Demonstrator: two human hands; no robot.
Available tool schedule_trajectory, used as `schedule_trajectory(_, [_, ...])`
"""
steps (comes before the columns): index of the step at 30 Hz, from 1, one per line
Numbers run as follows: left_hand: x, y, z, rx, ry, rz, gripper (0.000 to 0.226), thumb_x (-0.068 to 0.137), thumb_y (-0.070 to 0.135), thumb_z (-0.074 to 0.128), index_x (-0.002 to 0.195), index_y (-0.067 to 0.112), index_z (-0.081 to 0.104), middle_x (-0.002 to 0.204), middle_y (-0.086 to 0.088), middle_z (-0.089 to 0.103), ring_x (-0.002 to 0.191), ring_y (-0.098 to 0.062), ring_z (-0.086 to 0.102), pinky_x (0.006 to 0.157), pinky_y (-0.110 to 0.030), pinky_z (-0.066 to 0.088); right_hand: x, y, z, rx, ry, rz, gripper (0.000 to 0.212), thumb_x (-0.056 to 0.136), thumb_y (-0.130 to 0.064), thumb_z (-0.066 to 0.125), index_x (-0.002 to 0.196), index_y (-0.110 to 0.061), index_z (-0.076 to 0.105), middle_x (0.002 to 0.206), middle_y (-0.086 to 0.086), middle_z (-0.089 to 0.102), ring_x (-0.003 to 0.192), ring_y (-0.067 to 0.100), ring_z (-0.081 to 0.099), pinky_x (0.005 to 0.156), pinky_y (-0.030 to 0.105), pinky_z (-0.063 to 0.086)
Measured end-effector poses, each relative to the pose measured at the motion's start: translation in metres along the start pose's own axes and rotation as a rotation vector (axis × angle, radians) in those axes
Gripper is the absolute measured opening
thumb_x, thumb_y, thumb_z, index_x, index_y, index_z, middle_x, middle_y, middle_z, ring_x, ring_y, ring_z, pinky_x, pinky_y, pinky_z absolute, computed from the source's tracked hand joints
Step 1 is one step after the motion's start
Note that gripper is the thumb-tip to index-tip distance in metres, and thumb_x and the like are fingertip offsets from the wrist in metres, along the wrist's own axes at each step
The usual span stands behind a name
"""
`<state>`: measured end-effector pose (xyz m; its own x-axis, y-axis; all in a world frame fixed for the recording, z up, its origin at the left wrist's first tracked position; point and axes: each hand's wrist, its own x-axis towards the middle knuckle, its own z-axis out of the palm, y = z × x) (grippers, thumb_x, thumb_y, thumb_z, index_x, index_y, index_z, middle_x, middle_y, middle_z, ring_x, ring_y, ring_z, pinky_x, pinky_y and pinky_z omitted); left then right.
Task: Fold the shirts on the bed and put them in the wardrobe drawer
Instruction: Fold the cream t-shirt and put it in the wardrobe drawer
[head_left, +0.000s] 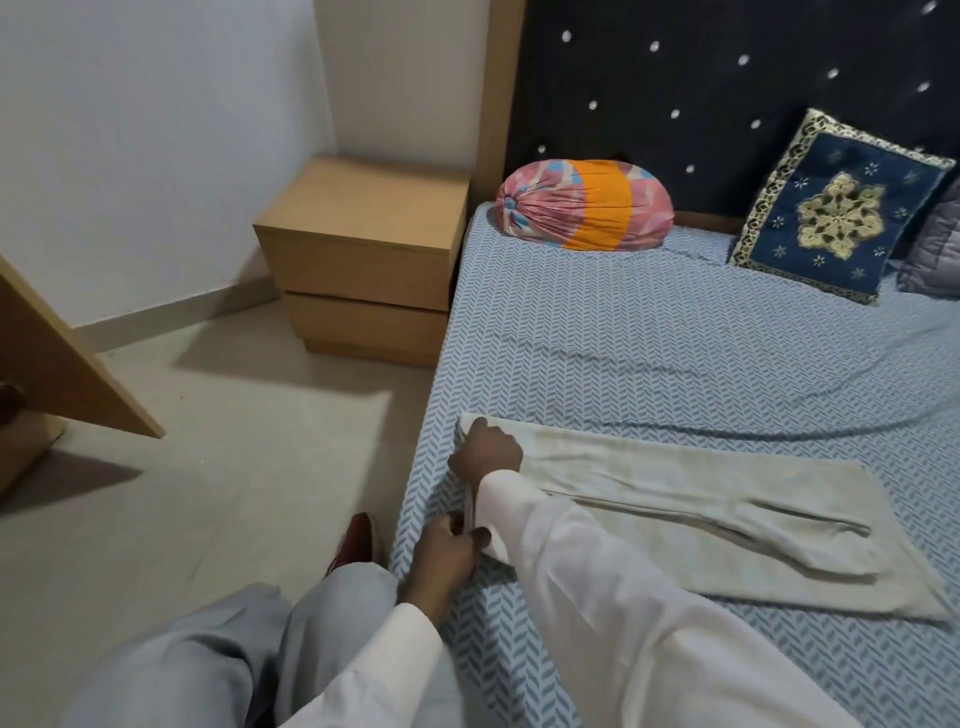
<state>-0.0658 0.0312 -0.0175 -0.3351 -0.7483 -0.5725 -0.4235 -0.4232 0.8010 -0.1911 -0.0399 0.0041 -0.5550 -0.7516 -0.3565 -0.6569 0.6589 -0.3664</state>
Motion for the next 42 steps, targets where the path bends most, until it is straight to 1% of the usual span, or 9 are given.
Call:
schedule_trajectory(5, [-0.022, 0.013, 0.024, 0.294, 0.027, 0.315, 0.038, 0.077, 0.015, 0.065, 0.115, 0.019, 0.069, 0.096, 0.000, 0.070, 0.081, -0.010, 0.061, 0.068, -0.014, 0.043, 0.006, 0.059, -0.047, 0.735, -0.167, 0.261, 0.005, 0.081, -0.009, 0.062, 0.081, -0.007, 0.058, 0.068, 0.013, 0.052, 0.055, 0.024, 0.053, 0.051, 0.030, 0.052])
schedule_trajectory(10, [-0.023, 0.008, 0.054, 0.595, 0.012, 0.446, 0.036, 0.082, 0.019, 0.054, 0.117, 0.020, 0.061, 0.103, -0.007, 0.055, 0.096, -0.024, 0.059, 0.079, -0.026, 0.045, 0.005, 0.105, -0.052, 0.814, -0.114, 0.279, 0.028, 0.080, 0.005, 0.064, 0.062, -0.010, 0.048, 0.053, 0.006, 0.035, 0.041, 0.016, 0.035, 0.044, 0.021, 0.039])
schedule_trajectory(15, [-0.014, -0.002, 0.062, 0.751, -0.116, 0.511, 0.034, 0.091, 0.021, 0.051, 0.125, 0.017, 0.053, 0.109, -0.007, 0.054, 0.098, -0.023, 0.057, 0.082, -0.028, 0.046, 0.013, 0.113, -0.037, 0.529, 0.001, 0.233, 0.013, 0.073, -0.011, 0.066, 0.080, -0.015, 0.056, 0.078, 0.011, 0.061, 0.066, 0.026, 0.061, 0.066, 0.040, 0.055])
schedule_trajectory(20, [-0.007, -0.007, 0.061, 0.709, -0.189, 0.583, 0.022, 0.092, 0.014, 0.044, 0.110, 0.009, 0.057, 0.103, -0.005, 0.053, 0.088, -0.018, 0.052, 0.079, -0.028, 0.046, 0.003, 0.106, -0.021, -0.006, 0.332, -0.108, 0.044, 0.084, -0.013, 0.057, 0.127, -0.012, 0.050, 0.115, 0.014, 0.056, 0.107, 0.036, 0.054, 0.081, 0.040, 0.046])
schedule_trajectory(27, [-0.003, -0.010, 0.059, 0.689, -0.060, 0.547, 0.028, 0.098, 0.021, 0.043, 0.119, 0.016, 0.061, 0.113, -0.004, 0.058, 0.097, -0.021, 0.059, 0.086, -0.033, 0.050, 0.013, 0.101, -0.029, -0.255, 0.114, -0.072, 0.038, 0.099, -0.031, 0.037, 0.127, -0.010, 0.052, 0.127, 0.015, 0.056, 0.118, 0.033, 0.052, 0.099, 0.042, 0.035])
schedule_trajectory(29, [0.002, -0.007, 0.056, 0.632, 0.166, 0.436, 0.035, 0.095, 0.030, 0.049, 0.128, 0.020, 0.054, 0.122, -0.002, 0.054, 0.104, -0.023, 0.059, 0.087, -0.034, 0.050, 0.015, 0.091, -0.030, -0.332, 0.069, -0.039, 0.064, 0.096, -0.058, 0.035, 0.134, -0.009, 0.051, 0.137, 0.015, 0.051, 0.126, 0.032, 0.047, 0.104, 0.044, 0.031])
schedule_trajectory(32, [0.014, -0.005, 0.053, 0.624, 0.173, 0.238, 0.049, 0.087, 0.040, 0.060, 0.129, 0.018, 0.045, 0.122, -0.006, 0.056, 0.108, -0.029, 0.059, 0.085, -0.036, 0.049, 0.009, 0.080, -0.026, -0.423, -0.007, -0.016, 0.100, 0.081, -0.079, 0.040, 0.145, -0.004, 0.038, 0.145, 0.016, 0.041, 0.132, 0.033, 0.039, 0.107, 0.046, 0.028])
schedule_trajectory(36, [0.022, -0.004, 0.057, 0.518, 0.036, 0.150, 0.042, 0.085, 0.039, 0.067, 0.119, 0.016, 0.059, 0.117, -0.005, 0.068, 0.106, -0.025, 0.064, 0.090, -0.035, 0.051, 0.007, 0.073, -0.024, -0.463, -0.068, -0.011, 0.113, 0.073, -0.072, 0.060, 0.150, 0.002, 0.023, 0.147, 0.017, 0.037, 0.134, 0.032, 0.039, 0.109, 0.042, 0.029])
schedule_trajectory(42, [0.010, -0.005, 0.054, 0.257, -0.054, 0.157, 0.039, 0.092, 0.022, 0.062, 0.129, 0.009, 0.057, 0.126, -0.008, 0.062, 0.116, -0.023, 0.059, 0.091, -0.025, 0.046, -0.017, 0.050, -0.005, -0.681, -0.001, -0.111, 0.066, 0.096, -0.024, 0.040, 0.153, -0.005, 0.013, 0.129, 0.014, 0.058, 0.114, 0.031, 0.057, 0.094, 0.039, 0.041])
